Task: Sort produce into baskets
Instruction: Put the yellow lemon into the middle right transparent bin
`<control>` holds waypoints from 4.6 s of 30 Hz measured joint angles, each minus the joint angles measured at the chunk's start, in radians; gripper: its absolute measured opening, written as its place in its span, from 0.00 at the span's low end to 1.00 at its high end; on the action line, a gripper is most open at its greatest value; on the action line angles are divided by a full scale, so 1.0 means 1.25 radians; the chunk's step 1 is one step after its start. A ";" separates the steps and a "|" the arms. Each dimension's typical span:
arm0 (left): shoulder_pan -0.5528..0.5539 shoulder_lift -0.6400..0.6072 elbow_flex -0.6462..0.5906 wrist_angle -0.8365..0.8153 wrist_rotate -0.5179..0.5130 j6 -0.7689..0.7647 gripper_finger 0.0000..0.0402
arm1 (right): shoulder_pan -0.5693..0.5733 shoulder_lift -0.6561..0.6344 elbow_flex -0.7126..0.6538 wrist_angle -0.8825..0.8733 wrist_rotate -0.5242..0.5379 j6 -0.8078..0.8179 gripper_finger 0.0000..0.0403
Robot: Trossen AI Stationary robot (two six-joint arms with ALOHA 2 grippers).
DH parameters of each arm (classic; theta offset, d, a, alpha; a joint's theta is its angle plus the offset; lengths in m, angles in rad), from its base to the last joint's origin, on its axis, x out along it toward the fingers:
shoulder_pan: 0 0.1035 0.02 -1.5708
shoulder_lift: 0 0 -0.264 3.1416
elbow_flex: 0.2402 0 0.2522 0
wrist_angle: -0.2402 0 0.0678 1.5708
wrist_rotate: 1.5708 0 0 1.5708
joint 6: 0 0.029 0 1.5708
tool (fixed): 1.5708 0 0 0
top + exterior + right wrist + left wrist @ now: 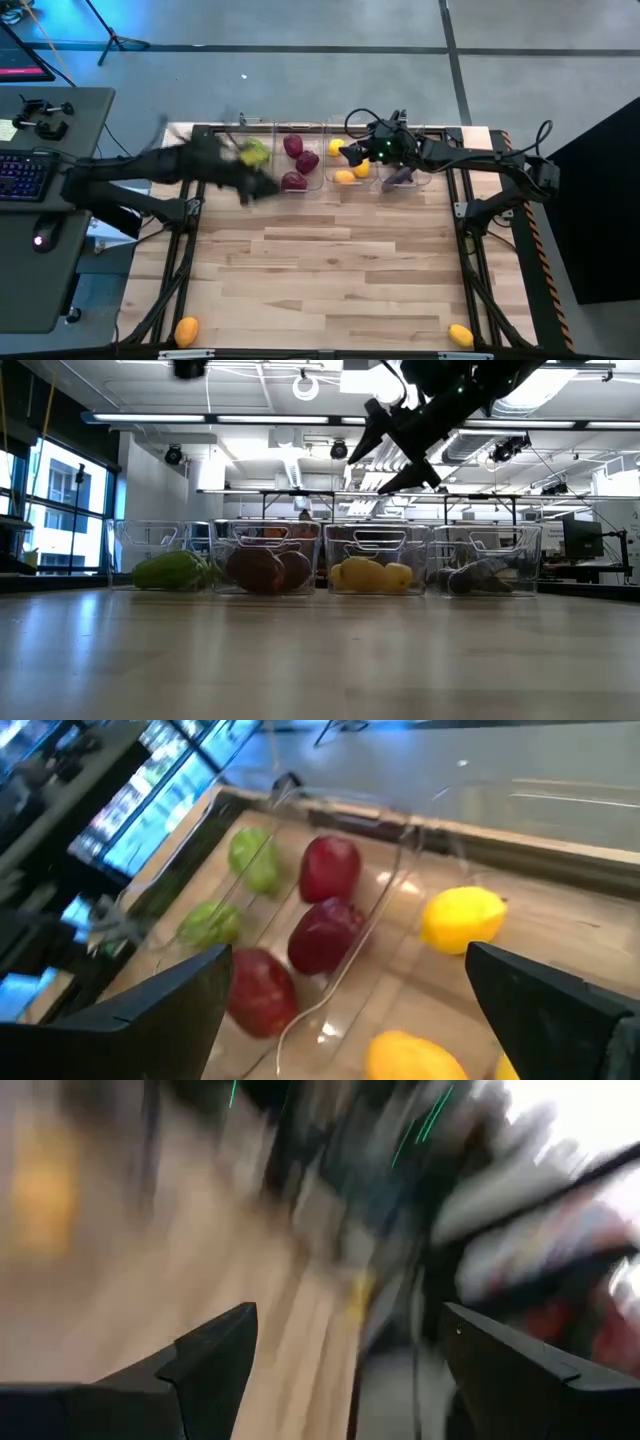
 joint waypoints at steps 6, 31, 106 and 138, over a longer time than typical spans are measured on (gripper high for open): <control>-0.206 0.129 -0.002 -0.533 0.125 -0.111 0.74 | 0.016 0.000 -0.001 -0.030 -0.005 -0.009 0.96; -0.693 0.600 -0.001 -0.633 0.464 -0.349 0.74 | 0.021 0.000 -0.001 -0.047 0.043 -0.033 0.96; -0.722 0.494 -0.128 -0.303 0.350 -0.557 0.34 | 0.046 0.000 -0.001 -0.170 0.048 -0.075 0.96; 0.118 0.517 0.273 0.068 -0.178 0.320 0.33 | 0.048 -0.347 -0.001 0.028 -0.164 -0.118 0.96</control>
